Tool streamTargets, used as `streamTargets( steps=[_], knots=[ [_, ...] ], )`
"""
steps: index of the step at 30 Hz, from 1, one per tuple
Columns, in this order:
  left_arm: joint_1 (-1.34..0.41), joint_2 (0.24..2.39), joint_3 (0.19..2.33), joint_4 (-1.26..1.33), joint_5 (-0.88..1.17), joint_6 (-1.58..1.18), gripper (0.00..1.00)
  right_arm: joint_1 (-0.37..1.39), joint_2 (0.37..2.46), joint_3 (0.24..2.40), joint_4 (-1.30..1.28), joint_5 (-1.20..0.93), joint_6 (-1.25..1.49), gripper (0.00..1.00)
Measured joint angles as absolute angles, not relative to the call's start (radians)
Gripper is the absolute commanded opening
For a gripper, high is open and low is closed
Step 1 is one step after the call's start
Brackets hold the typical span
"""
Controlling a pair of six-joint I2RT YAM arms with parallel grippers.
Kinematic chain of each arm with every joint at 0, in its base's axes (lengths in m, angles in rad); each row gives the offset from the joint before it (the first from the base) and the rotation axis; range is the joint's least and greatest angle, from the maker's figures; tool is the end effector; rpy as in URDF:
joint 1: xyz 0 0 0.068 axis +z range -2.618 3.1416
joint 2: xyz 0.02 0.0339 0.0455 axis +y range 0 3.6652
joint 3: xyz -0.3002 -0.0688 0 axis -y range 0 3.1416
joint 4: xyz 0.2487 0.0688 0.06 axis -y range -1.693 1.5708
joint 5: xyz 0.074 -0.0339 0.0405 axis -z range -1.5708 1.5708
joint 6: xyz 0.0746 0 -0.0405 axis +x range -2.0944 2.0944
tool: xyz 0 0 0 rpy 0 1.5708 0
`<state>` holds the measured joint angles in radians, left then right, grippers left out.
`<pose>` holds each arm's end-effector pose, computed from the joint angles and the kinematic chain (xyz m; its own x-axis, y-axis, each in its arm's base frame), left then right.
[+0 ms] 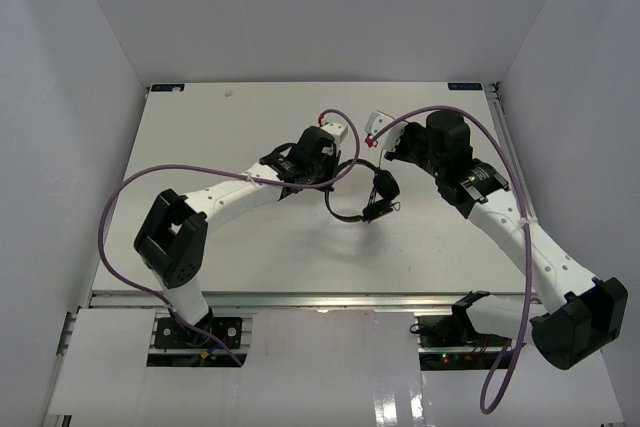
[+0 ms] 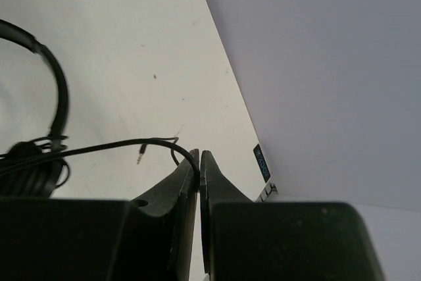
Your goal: Wrap the headphones
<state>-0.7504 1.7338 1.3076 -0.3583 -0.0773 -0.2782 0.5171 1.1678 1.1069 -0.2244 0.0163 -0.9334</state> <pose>0.3148 -0.2856 0.2567 -0.6726 0.2527 -0.6955 0.4734 0.8693 -0.1419 0.2585 0.1456 0.3926 0.2407 -0.7875 -0.5674 -0.4827 0.4100 -0.7739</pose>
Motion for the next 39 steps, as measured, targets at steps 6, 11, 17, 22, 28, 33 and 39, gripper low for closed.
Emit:
streamTargets(
  steps=[6,11,17,22,28,33,39],
  knots=[
    [-0.753,1.632,1.275,-0.342,-0.012,-0.279,0.00,0.454,1.178,1.069,-0.174,0.010,-0.902,0.08],
    [-0.757,1.594,1.275,-0.302,0.068,-0.278,0.00,0.413,1.190,1.039,-0.152,-0.039,-0.853,0.08],
    [-0.759,1.594,1.265,-0.285,0.181,-0.273,0.00,0.367,1.215,1.015,-0.150,-0.122,-0.787,0.08],
    [-0.760,1.595,1.261,-0.269,0.235,-0.270,0.00,0.330,1.237,1.015,-0.148,-0.193,-0.730,0.08],
    [-0.759,1.607,1.261,-0.257,0.292,-0.270,0.00,0.304,1.281,1.015,-0.148,-0.281,-0.650,0.08],
    [-0.760,1.642,1.265,-0.254,0.353,-0.267,0.00,0.303,1.319,1.016,-0.148,-0.339,-0.586,0.08],
    [-0.760,1.665,1.274,-0.255,0.382,-0.259,0.00,0.303,1.335,1.016,-0.146,-0.368,-0.547,0.08]
  ],
)
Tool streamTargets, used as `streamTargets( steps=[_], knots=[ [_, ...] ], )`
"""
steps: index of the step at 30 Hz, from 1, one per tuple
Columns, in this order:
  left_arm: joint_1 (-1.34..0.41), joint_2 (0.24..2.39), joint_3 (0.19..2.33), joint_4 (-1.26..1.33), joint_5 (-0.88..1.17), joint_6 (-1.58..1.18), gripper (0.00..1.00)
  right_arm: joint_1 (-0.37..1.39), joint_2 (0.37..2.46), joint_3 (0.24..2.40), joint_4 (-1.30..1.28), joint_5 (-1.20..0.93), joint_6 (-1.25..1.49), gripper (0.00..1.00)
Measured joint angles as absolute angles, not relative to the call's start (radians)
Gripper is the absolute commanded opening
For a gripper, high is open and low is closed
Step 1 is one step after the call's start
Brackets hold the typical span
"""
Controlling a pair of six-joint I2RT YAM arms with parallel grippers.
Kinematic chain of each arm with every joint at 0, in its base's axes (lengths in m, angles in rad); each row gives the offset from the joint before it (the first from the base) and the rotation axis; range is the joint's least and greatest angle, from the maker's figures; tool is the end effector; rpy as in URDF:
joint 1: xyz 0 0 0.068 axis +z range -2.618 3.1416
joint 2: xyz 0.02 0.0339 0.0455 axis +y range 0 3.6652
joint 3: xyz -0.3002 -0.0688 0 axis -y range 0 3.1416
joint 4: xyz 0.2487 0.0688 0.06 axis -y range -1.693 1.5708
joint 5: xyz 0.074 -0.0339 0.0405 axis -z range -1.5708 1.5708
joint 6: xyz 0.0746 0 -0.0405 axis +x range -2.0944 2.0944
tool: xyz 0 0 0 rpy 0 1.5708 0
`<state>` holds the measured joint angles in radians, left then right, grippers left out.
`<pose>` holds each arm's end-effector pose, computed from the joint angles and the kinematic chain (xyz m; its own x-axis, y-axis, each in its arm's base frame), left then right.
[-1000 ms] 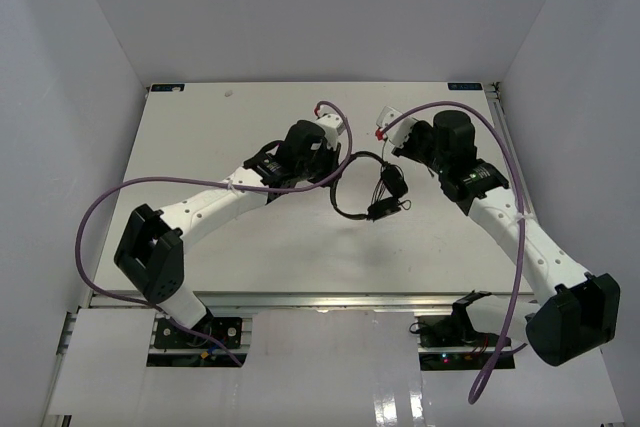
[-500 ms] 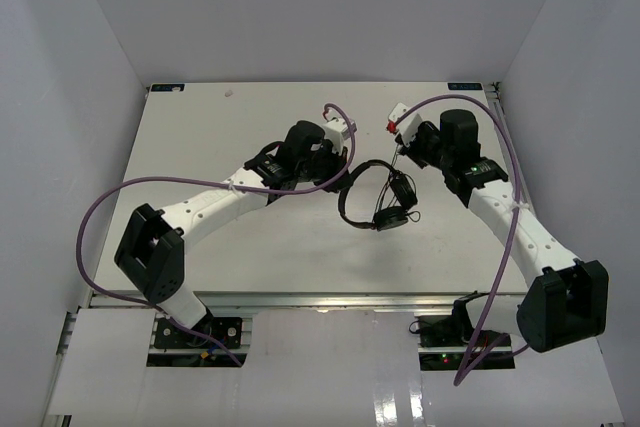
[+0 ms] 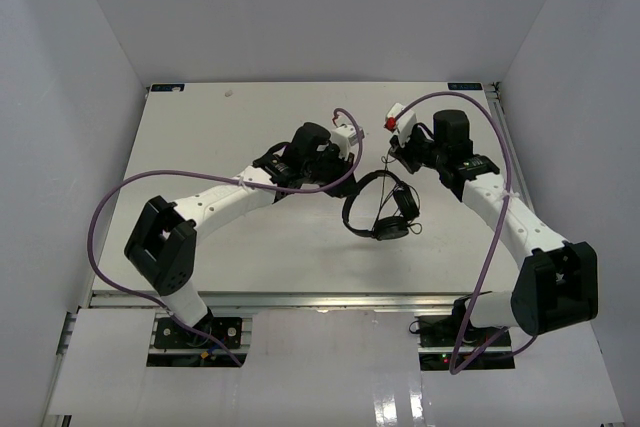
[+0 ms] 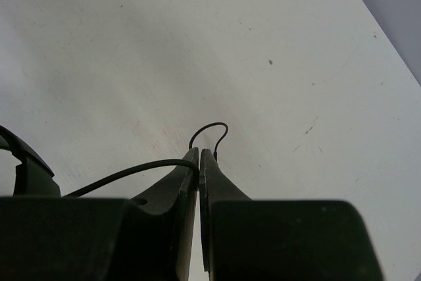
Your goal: Wrap the headphones
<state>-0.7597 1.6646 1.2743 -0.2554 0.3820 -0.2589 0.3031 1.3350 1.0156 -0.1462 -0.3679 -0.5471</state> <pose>0.2820 -0.3062 0.2871 -0.6406 0.2809 -0.7146 0.7147 0.5582 -0.4213 0.3100 0.1250 0.3198 -0.0615 -0.5278 -0.8471 -0.7227 0.6089 -0.3269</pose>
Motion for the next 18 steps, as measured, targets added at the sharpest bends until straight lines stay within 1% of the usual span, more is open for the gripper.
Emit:
streamTargets(
  steps=[5,9,13,18],
  knots=[
    [-0.760,1.665,1.275,-0.258,0.373,-0.254,0.00,0.291,1.335,1.015,-0.144,-0.377,-0.521,0.08],
    [-0.760,1.665,1.275,-0.271,0.308,-0.247,0.00,0.228,1.324,1.012,-0.129,-0.417,-0.486,0.08],
    [-0.760,1.663,1.275,-0.294,0.234,-0.235,0.00,0.153,1.261,0.970,-0.097,-0.488,-0.451,0.08],
    [-0.761,1.647,1.274,-0.318,0.181,-0.224,0.00,0.133,1.182,0.909,-0.050,-0.567,-0.425,0.08]
  ],
)
